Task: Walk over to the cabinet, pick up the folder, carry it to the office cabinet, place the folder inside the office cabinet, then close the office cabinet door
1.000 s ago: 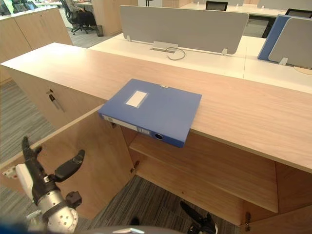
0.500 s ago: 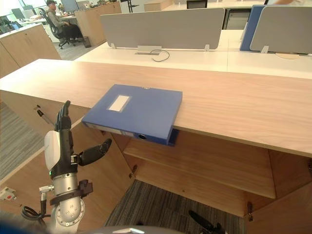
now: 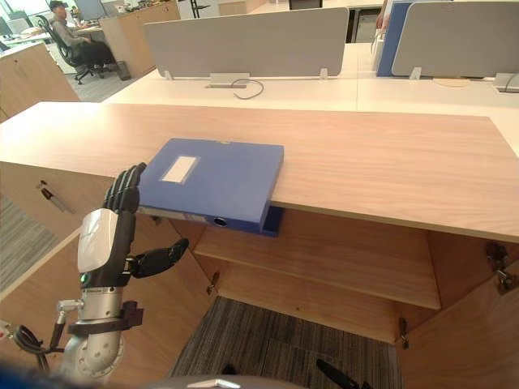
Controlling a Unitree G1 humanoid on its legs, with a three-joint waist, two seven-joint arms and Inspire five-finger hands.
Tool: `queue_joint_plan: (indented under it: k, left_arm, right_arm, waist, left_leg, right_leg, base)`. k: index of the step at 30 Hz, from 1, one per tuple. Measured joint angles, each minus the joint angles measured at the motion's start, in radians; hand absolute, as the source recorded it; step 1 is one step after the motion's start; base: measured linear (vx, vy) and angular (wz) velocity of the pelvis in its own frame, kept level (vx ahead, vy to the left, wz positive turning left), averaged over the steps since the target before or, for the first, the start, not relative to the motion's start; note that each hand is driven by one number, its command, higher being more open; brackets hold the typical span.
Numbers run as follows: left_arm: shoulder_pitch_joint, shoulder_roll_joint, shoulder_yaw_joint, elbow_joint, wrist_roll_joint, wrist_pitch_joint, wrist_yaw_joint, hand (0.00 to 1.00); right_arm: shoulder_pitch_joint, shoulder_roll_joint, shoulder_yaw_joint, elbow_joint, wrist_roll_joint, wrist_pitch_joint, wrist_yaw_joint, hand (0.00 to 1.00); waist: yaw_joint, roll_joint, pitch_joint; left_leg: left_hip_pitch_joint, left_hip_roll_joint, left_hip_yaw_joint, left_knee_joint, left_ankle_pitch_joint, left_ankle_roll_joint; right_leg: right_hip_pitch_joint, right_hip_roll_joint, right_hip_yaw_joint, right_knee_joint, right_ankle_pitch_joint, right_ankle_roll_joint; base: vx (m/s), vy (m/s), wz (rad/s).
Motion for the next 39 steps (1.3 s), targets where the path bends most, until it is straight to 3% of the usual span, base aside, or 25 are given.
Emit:
queue_joint_plan:
  k: [6, 17, 24, 31, 32, 39]
  left_arm:
    - [-0.036, 0.070, 0.002, -0.013, 0.033, -0.005, -0.001, 1.00]
    - [-0.081, 0.139, 0.010, -0.005, 0.094, -0.017, -0.021, 1.00]
    - [-0.164, 0.203, -0.011, 0.122, 0.114, -0.016, -0.038, 1.00]
    - [-0.196, 0.209, -0.036, 0.215, 0.138, 0.001, -0.044, 1.00]
    - [-0.196, 0.209, -0.040, 0.225, 0.143, 0.003, -0.047, 0.00]
    - [-0.237, 0.206, -0.039, 0.249, 0.157, 0.011, -0.034, 0.00]
  right_arm:
    - [-0.001, -0.015, -0.009, 0.002, -0.003, 0.001, 0.008, 1.00]
    - [-0.006, -0.018, -0.038, 0.005, -0.039, 0.003, 0.009, 1.00]
    - [-0.007, -0.018, -0.037, 0.001, -0.041, 0.006, 0.014, 1.00]
    - [-0.006, -0.018, -0.036, -0.007, -0.046, 0.020, 0.022, 1.00]
    - [-0.006, -0.017, -0.036, -0.008, -0.047, 0.021, 0.023, 1.00]
    - [-0.004, -0.017, -0.037, -0.014, -0.077, 0.023, 0.025, 1.00]
  waist:
    - [-0.001, 0.013, 0.003]
    - [-0.014, 0.013, 0.004]
    - [-0.023, 0.012, 0.005]
    - [-0.036, 0.006, 0.007]
    - [-0.037, 0.005, 0.007]
    - [-0.036, 0.000, 0.005]
  left_leg:
    - [0.004, 0.001, 0.013, 0.000, 0.000, 0.000]
    - [0.006, 0.004, 0.025, 0.000, 0.000, 0.000]
    - [0.016, 0.009, 0.035, -0.005, 0.000, 0.000]
    - [0.014, 0.015, 0.042, -0.006, -0.001, 0.000]
    - [0.014, 0.015, 0.044, -0.006, -0.002, -0.001]
    - [0.019, 0.016, 0.052, -0.006, -0.004, -0.004]
  right_leg:
    - [-0.008, 0.001, 0.017, 0.005, 0.000, -0.002]
    - [-0.020, 0.005, 0.039, 0.013, 0.000, -0.003]
    - [-0.018, 0.009, 0.050, 0.012, 0.006, -0.011]
    - [-0.013, 0.018, 0.054, -0.015, 0.021, -0.014]
    - [-0.013, 0.019, 0.055, -0.020, 0.024, -0.014]
    - [-0.004, 0.022, 0.062, -0.033, 0.033, -0.016]
  base:
    - [-0.01, 0.018, -0.07]
    - [-0.01, 0.018, -0.05]
    - [-0.01, 0.017, -0.04]
    - [0.00, 0.016, -0.02]
    - [0.00, 0.023, -0.04]
    - [0.00, 0.016, -0.03]
